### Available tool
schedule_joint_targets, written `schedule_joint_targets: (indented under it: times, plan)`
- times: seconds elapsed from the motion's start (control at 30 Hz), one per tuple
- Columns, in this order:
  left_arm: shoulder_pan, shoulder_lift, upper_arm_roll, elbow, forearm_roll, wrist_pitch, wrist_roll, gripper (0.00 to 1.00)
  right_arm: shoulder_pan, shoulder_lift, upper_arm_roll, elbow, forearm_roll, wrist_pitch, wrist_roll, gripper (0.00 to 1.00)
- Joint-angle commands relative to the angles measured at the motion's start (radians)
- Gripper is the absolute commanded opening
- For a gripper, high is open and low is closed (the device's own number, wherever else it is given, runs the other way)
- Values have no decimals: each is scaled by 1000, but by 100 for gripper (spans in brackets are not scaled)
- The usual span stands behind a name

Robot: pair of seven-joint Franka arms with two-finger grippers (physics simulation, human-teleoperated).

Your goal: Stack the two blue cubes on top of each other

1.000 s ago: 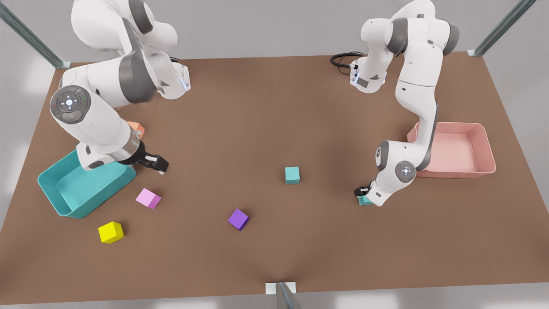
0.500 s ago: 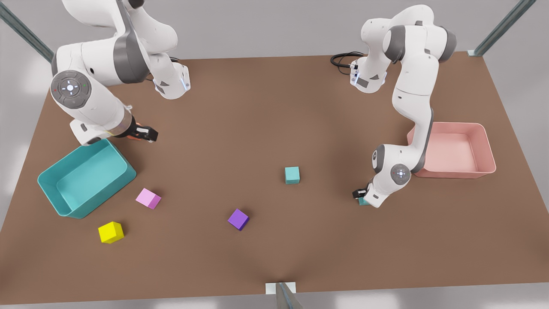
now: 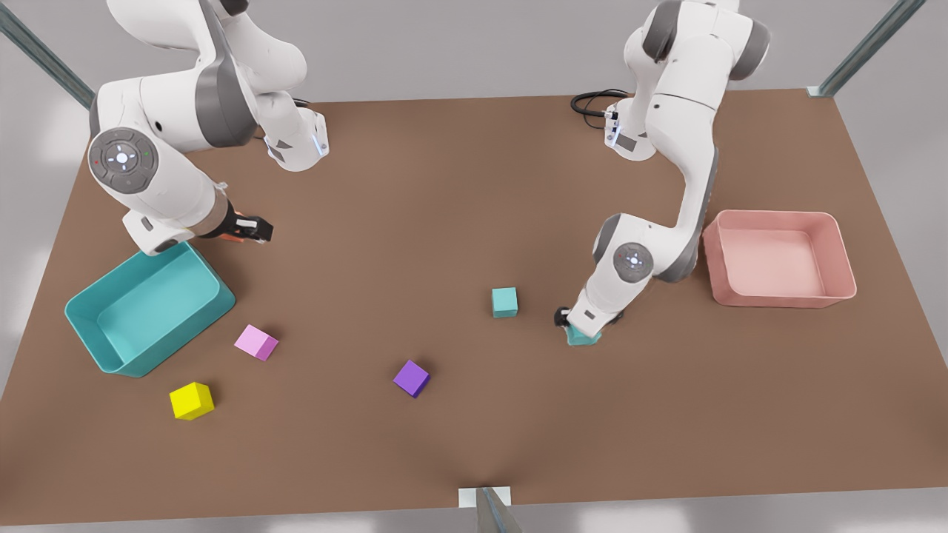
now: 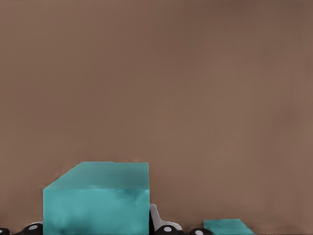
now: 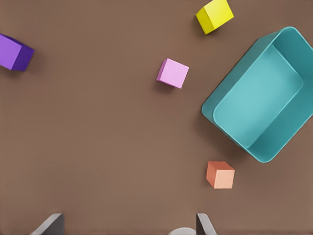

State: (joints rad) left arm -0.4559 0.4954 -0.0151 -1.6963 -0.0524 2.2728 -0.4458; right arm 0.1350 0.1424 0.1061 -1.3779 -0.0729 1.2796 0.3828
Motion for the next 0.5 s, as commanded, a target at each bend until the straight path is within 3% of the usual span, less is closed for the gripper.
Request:
schedule_joint_targets:
  times: [0.0,0.17,0.3,0.47]
  plan:
    - [-83,-1,-2,49,-34,-202,-386,39,0,-1,0,-1,2,-17,-44,100]
    - [-176,98,-3,207,-34,-202,-481,39,-2,9,-2,-1,1,-14,-47,100]
    - [-215,88,-25,172,-43,-266,-490,39,-2,20,-2,-3,1,-11,-44,100]
    - [-205,77,-36,84,-37,-161,-488,39,-2,32,-2,-1,1,-8,-44,100]
